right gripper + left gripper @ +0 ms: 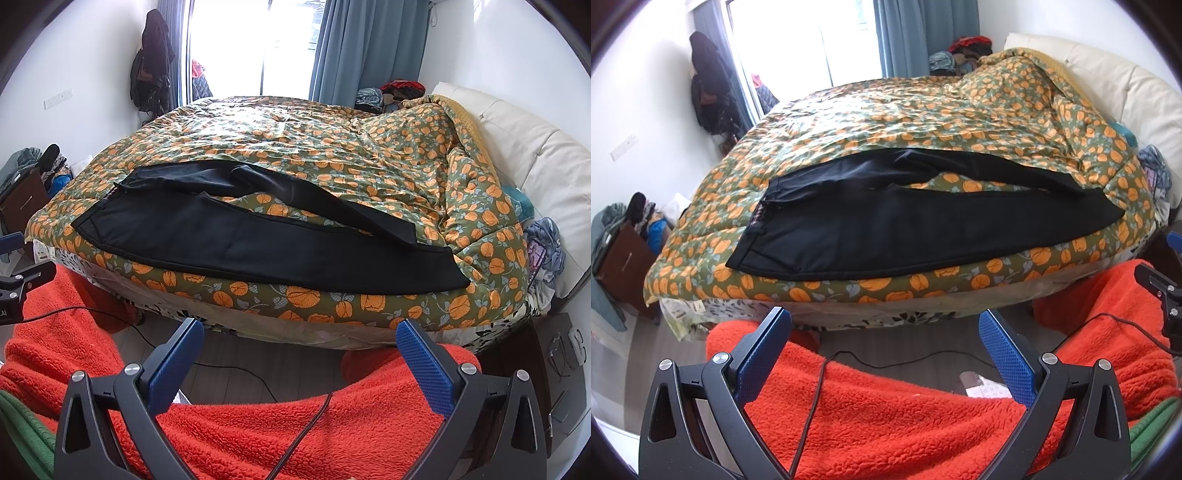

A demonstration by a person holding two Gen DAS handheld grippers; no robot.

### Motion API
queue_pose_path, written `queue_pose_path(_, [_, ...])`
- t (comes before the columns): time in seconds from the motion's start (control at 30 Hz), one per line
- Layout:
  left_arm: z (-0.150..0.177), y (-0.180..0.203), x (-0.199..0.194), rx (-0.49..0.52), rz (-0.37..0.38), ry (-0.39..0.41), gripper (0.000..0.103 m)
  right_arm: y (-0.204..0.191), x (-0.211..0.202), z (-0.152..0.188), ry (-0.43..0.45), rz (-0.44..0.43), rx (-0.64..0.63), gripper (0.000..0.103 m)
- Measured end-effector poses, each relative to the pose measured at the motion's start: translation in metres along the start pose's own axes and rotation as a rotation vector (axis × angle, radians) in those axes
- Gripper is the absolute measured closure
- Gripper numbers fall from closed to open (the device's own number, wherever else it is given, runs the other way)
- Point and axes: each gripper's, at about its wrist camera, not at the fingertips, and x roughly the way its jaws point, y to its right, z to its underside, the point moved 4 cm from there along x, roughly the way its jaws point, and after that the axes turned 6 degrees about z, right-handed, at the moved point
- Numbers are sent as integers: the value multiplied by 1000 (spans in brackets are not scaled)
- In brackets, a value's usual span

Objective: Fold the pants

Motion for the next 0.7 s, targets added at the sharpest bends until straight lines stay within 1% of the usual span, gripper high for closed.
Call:
queue_pose_path(0.37, [-1,1,0,-1,-1,-1,1,-2,0,2,-1,-1,-7,0])
queue_pose_path(0.5, [-4,1,-1,0,28,10,1,-2,-2,-1,13,-10,-22,0])
queue_pose_path(0.6, [-15,2,-4,5,56,41,1,1,-10,-6,64,-24,-11,0])
queue_pose_path(0.7, [-29,3,-4,20,78,71,1,8,-24,-16,149,-49,25,0])
